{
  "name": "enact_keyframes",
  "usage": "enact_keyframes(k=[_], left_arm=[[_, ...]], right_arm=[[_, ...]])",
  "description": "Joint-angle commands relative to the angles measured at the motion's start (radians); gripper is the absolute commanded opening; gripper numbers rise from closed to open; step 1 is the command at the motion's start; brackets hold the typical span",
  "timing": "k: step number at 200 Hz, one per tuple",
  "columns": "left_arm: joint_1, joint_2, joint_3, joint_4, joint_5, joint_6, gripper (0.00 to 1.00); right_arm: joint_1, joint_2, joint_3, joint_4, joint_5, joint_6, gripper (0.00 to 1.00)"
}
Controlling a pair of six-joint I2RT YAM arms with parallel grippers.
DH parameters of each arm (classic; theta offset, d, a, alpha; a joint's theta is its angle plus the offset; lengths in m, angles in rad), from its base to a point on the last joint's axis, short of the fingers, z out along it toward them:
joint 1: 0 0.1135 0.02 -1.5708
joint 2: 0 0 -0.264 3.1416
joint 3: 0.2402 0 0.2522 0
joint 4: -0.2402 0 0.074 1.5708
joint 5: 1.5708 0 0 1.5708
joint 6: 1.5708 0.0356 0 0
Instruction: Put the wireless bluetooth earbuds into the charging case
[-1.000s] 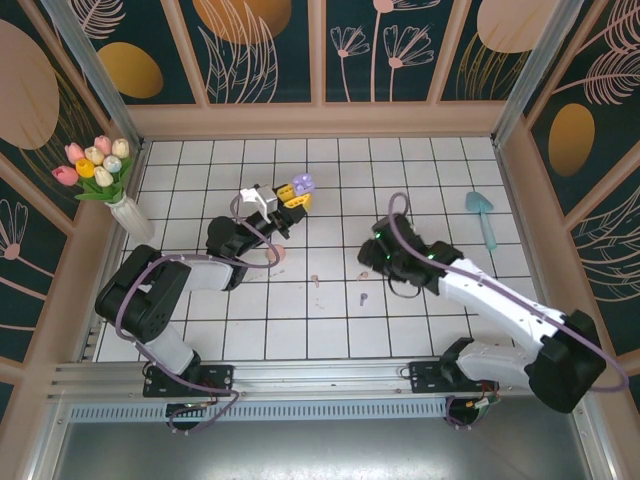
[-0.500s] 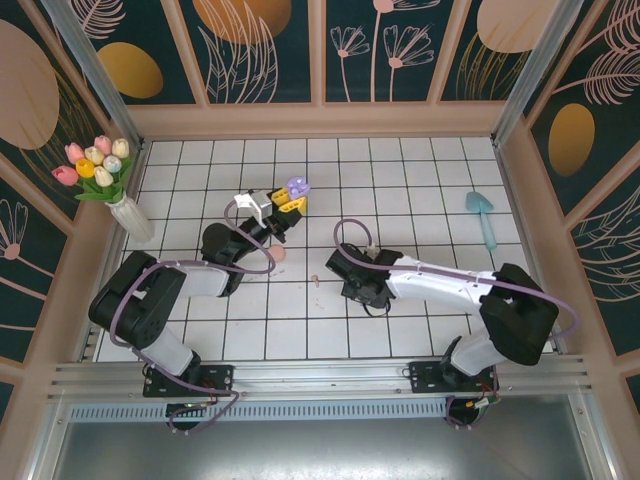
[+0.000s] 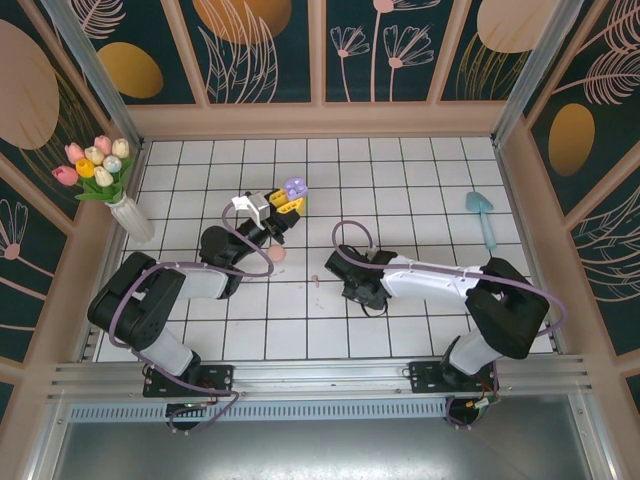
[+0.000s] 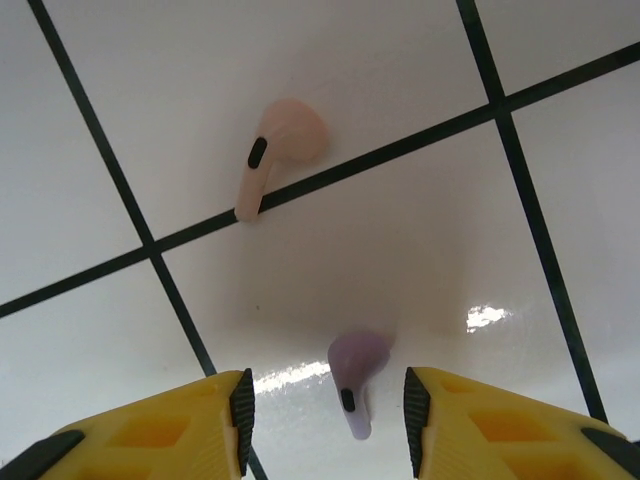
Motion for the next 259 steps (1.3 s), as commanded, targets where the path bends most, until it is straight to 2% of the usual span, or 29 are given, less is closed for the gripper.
enact_keyframes(k=[1,95,171,259], left_arm=[[0.003,-0.018,-0.004,0.063,-0.006,-0.008,0.0],[0.003,-0.011,0.007,0.057,-0.002,-0.008,0.0],[0.003,-0.009,0.013,0.058,0.001,-0.014,0.0],[0.003,-0.014,0.018,0.051,0.003,-0.011,0.0]], right_arm=[[-0.019,0.015,-0.024,0.026,0.006,-0.014,0.45],[-0.037,0.022,-0.074,0.109,-0.046,-0.037,0.43],[-0.037,0.045,-0.078,0.092,-0.032,-0.045,0.41],[-0.029,0.101,-0.035,0.055,-0.015,-0.088,0.33]])
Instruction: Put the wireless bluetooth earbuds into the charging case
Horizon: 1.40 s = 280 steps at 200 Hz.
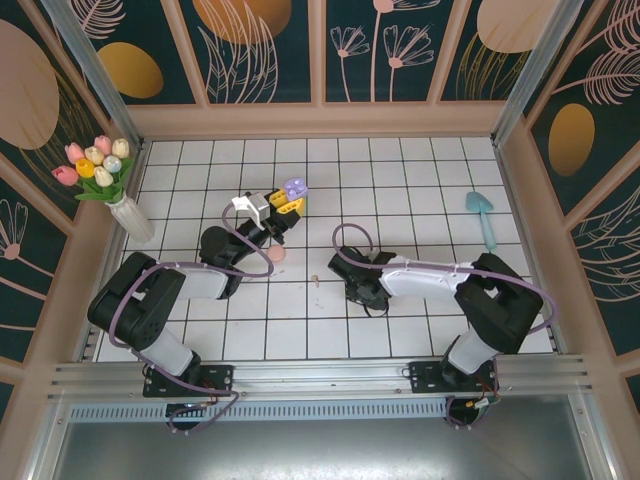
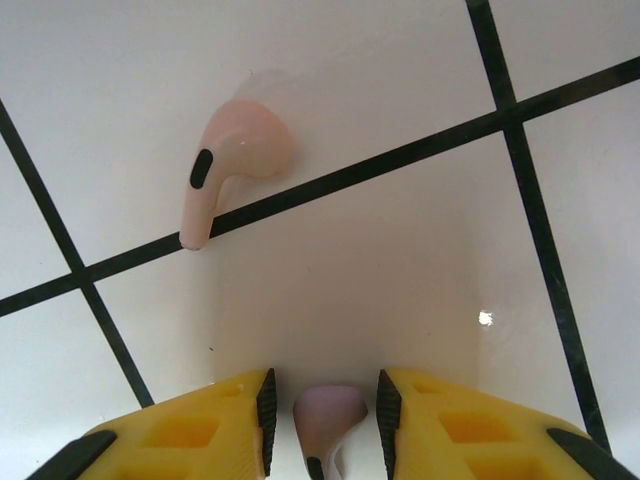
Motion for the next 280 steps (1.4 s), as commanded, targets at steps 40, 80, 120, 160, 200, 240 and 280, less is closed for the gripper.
enact_keyframes(k=[40,80,120,160,200,240,280], left_arm=[[0.003,-0.014,0.021,0.049,0.002,-0.01,0.0],[0.003,-0.014,0.026,0.041,0.006,-0.008,0.0],[0.003,-0.019,0.032,0.03,0.01,-0.006,0.0],[0.003,-0.023,0.043,0.014,0.021,-0.006,0.0],[0.003,-0.032,0.059,-0.014,0.036,0.006,0.0],[0.003,-0.04,0.084,-0.049,0.068,0.024,0.0],[0.003,-0.04,0.127,-0.102,0.112,0.053,0.0]], right_arm=[[0.004,0.065,0.017,-0.011,0.013,-0.048,0.29],[0.004,0.039,0.009,-0.001,0.016,-0.06,0.24],[0.005,-0.057,-0.033,0.05,0.034,-0.079,0.22],[0.001,-0.185,-0.053,0.095,0.071,-0.104,0.22],[-0.044,-0.312,-0.017,0.127,0.092,-0.179,0.21],[-0.173,-0.419,0.101,0.179,0.04,-0.319,0.21],[-0.262,-0.402,0.336,0.202,-0.02,-0.46,0.22]])
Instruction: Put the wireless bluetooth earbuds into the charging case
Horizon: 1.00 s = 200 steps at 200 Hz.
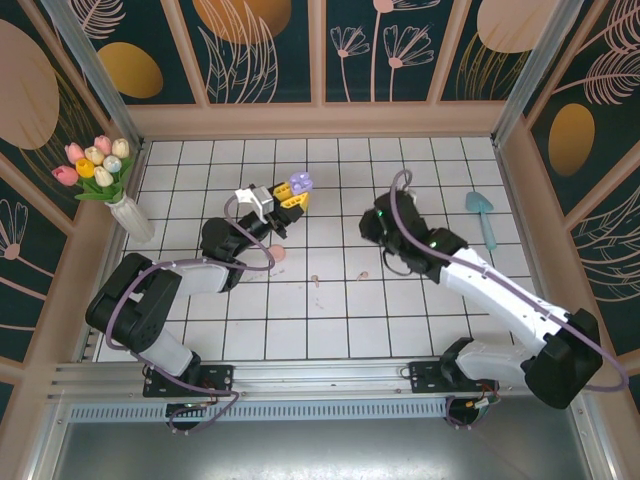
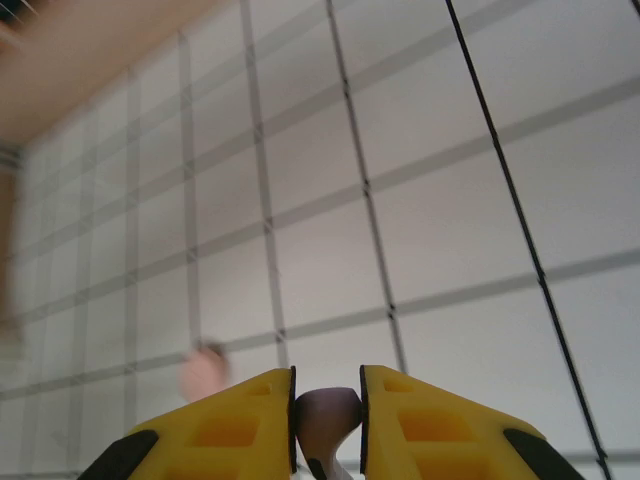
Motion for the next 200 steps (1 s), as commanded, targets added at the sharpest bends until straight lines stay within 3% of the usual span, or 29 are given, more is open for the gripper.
enact_keyframes(k=[1,72,122,200], left_arm=[[0.003,-0.024,0.044,-0.024,0.049,0.035,0.0],[0.002,-0.011,0.133,-0.113,0.1,0.094,0.0],[0.0,0.022,0.203,-0.134,0.117,0.083,0.0],[-0.006,0.065,0.242,-0.131,0.122,0.069,0.0]], right_arm=[[-0.031,-0.002,0.146,0.051,-0.042,-0.13,0.22],[-0.057,0.126,0.456,0.144,-0.192,-0.216,0.22],[-0.05,0.172,0.473,0.214,-0.274,-0.238,0.22],[-0.009,0.189,0.44,0.263,-0.295,-0.276,0.22]])
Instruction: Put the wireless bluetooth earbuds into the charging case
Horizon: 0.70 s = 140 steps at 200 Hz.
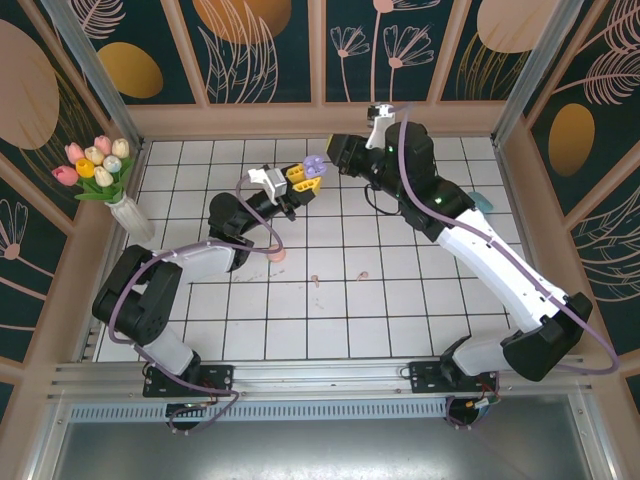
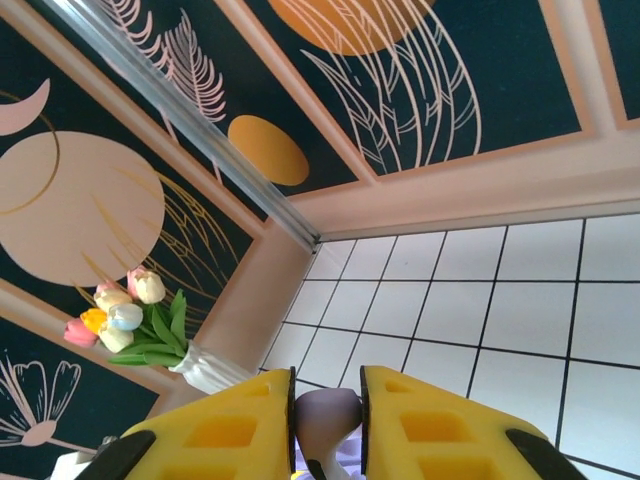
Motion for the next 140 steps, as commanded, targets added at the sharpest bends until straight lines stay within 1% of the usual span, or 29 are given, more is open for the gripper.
enact_keyframes(k=[1,140], left_arm=[[-0.005,0.015,0.033,0.014,0.021,-0.004,0.0],[-0.006,0.022,0.045,0.013,0.012,-0.007,0.0]], right_arm=[[0.006,0.012,-0.01,0.057,-0.026,-0.02,0.23],[0.028,0.032,-0.084,0.094,-0.046,0.008,0.23]])
